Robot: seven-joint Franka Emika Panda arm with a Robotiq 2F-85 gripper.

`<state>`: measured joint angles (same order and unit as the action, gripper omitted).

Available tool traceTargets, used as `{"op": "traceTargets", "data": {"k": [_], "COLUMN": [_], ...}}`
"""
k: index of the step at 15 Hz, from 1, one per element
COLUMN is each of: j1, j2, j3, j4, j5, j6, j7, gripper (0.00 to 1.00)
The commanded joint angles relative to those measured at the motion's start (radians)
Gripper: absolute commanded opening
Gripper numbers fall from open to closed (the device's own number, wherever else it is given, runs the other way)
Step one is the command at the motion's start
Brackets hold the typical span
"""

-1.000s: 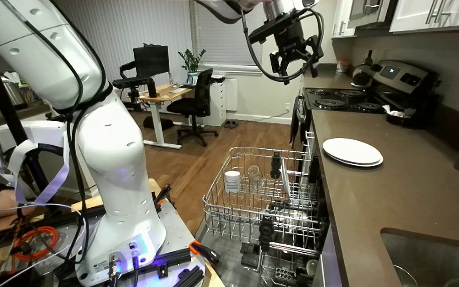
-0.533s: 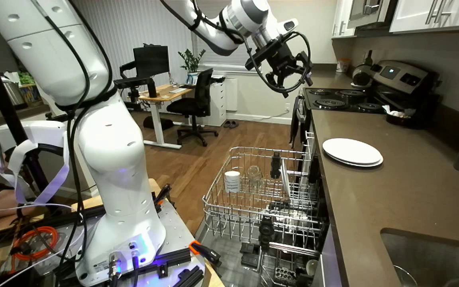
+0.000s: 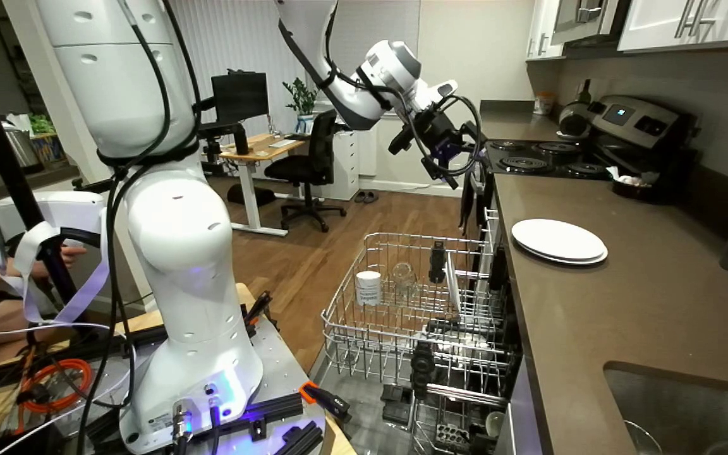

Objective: Pick up the white plate from the countertop and put it in the dishwasher

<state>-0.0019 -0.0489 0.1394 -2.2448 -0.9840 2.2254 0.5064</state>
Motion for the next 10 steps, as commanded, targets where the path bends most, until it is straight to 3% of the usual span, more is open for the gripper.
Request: {"op": "traceTargets", "data": {"k": [1, 5, 10], "j1": [0.064, 0.129, 0.170], "j2": [0.125, 0.233, 0.316], "j3": [0.007, -0.002, -0.018], "j4": [0.083, 0.152, 0.209], "j5": [-0.043, -0.068, -0.203], "j6": [-0.121, -0.169, -0.144], "j7": [0.106, 0.189, 0.279], "gripper": [1.00, 1.00, 1.00]}}
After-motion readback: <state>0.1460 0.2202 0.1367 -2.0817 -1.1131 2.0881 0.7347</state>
